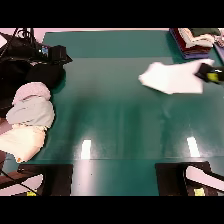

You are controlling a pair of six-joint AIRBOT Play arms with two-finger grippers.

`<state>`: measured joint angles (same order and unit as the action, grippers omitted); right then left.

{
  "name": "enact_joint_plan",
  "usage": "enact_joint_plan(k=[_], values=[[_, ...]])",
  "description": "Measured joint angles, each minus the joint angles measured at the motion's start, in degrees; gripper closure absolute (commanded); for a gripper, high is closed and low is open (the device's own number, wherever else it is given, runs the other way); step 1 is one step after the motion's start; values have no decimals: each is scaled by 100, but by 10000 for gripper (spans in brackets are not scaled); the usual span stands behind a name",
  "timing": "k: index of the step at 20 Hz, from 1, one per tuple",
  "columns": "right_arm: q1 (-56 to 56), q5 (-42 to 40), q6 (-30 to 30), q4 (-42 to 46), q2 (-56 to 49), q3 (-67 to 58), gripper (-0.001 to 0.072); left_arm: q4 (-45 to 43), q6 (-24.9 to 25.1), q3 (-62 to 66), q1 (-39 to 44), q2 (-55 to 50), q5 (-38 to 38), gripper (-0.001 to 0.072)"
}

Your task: Fold the shirts.

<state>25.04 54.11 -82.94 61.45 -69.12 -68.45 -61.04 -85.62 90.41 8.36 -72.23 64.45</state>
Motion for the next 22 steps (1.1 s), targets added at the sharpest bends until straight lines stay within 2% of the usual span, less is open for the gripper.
enact_joint_plan(k=[3,7,8,9,10,12,14,18,22], values=[[1274,-151,-216,264,584,625,701,2,9,0,0,2,-98,684],[2260,-219,-343,389,1093,1421,699,2,15,0,0,0,-164,683],[2380,-221,-358,407,1193,1593,610,4,15,0,0,2,-170,683],[2459,-219,-374,426,1279,1720,395,4,15,0,0,0,-173,683],[2496,-212,-369,437,1353,1816,299,4,15,0,0,2,-173,683],[2544,-61,-243,564,1436,1843,298,4,15,0,0,0,-179,683],[2570,170,-151,981,1482,1641,246,11,17,0,0,0,-186,683],[2682,710,-92,1864,1517,931,247,177,17,0,0,0,-249,682],[2457,1121,-94,1550,1528,350,247,260,17,0,0,2,-275,682]])
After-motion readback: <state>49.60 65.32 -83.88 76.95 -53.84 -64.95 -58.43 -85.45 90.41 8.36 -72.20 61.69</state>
